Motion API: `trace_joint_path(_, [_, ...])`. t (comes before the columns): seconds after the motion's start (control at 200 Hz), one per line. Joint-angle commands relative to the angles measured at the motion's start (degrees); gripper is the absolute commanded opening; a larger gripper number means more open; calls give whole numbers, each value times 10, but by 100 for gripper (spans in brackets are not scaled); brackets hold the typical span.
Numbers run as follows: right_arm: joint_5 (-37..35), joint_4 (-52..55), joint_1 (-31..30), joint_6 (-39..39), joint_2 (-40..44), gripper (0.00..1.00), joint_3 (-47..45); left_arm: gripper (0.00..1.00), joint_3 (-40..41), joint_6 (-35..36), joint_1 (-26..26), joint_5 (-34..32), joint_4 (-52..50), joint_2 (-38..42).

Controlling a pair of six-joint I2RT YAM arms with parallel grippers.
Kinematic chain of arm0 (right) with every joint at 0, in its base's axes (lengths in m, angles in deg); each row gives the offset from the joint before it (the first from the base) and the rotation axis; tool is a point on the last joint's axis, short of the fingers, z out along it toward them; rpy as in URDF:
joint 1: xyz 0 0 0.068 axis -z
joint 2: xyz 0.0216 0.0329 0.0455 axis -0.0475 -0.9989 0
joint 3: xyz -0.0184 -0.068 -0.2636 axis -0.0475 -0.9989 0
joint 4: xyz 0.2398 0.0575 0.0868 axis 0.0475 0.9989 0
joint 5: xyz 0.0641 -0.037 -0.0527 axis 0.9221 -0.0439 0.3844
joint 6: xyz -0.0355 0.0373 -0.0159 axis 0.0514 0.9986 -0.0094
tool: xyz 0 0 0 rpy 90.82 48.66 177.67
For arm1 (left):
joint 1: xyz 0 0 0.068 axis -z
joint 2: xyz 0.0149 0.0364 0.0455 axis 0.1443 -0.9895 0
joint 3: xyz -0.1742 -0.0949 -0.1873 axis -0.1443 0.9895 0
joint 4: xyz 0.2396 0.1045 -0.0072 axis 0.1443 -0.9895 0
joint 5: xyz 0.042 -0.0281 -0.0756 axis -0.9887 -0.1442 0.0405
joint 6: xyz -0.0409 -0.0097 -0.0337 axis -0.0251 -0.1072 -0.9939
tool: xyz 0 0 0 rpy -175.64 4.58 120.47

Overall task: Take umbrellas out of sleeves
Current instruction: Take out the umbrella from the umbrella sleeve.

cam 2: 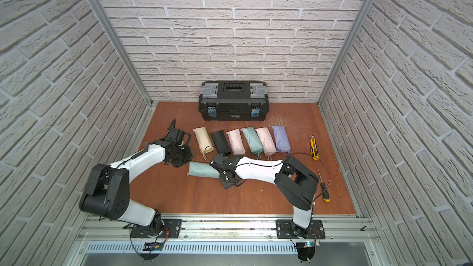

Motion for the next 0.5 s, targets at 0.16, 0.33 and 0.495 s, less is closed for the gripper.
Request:
trace_joint_path(0.16, [-22, 38, 2, 11, 30, 3, -24, 0, -11, 9, -14, -22, 5, 21])
trace_joint_path(0.33, [-24, 39, 3, 13, 34, 3, -31, 0, -10, 10, -16, -22, 4, 21])
trace_joint_path(0.495, [-26, 38, 3, 14, 35, 3, -34, 0, -10, 10, -17, -22, 5, 20])
